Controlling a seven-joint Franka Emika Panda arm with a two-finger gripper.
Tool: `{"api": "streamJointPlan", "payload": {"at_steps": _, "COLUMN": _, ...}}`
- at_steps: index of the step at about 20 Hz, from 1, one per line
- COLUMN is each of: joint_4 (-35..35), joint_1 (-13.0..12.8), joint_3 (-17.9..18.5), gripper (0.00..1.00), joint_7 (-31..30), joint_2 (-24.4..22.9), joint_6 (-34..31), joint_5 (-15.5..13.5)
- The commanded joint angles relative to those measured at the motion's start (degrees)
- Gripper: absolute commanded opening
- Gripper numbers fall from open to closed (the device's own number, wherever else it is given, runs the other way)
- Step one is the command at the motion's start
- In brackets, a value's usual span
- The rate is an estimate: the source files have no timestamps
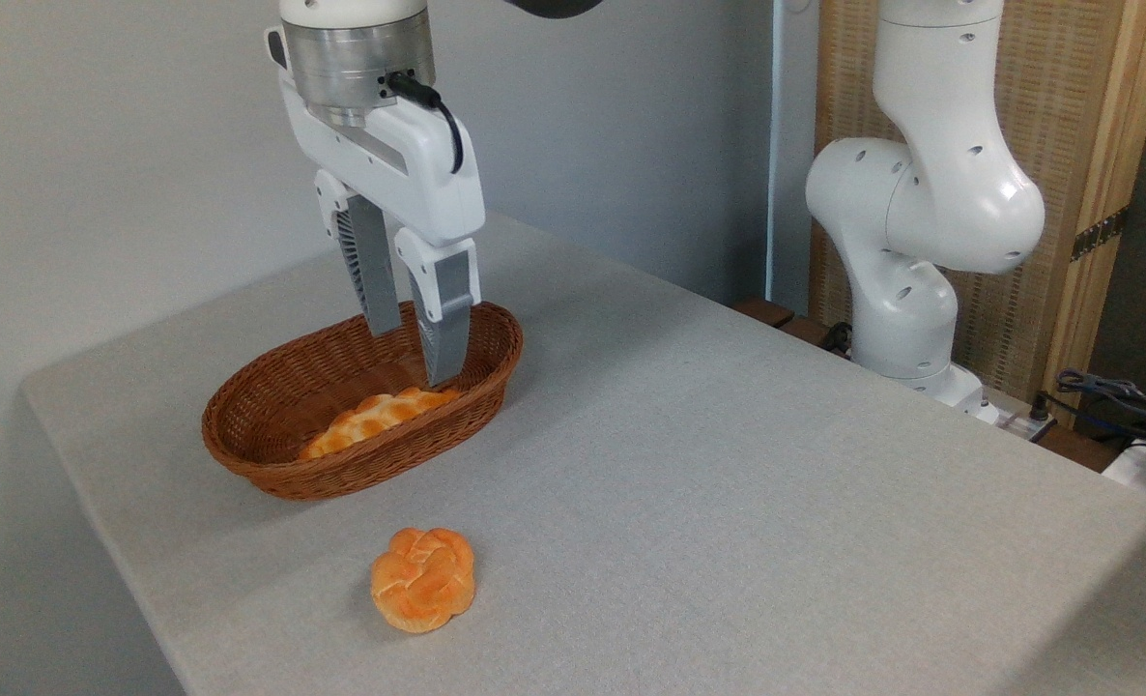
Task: Put bread into the basket
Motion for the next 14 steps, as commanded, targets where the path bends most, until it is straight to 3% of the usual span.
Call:
{"api": "streamJointPlan", "payload": {"at_steps": 1, "joint_4": 1.2, "joint_1": -0.6, "joint_3": 1.3, "gripper": 1.00, "joint_7": -0.5, "joint_2": -0.8, "joint_6": -3.6, "joint_5": 1.1}}
{"api": "streamJointPlan", "payload": {"at_steps": 14, "joint_4": 1.2, "joint_1": 0.5, "joint_3": 1.8, "gripper": 1.00, "joint_7": -0.9, "joint_2": -1.0, "joint_6": -4.6, "joint_5": 1.1}}
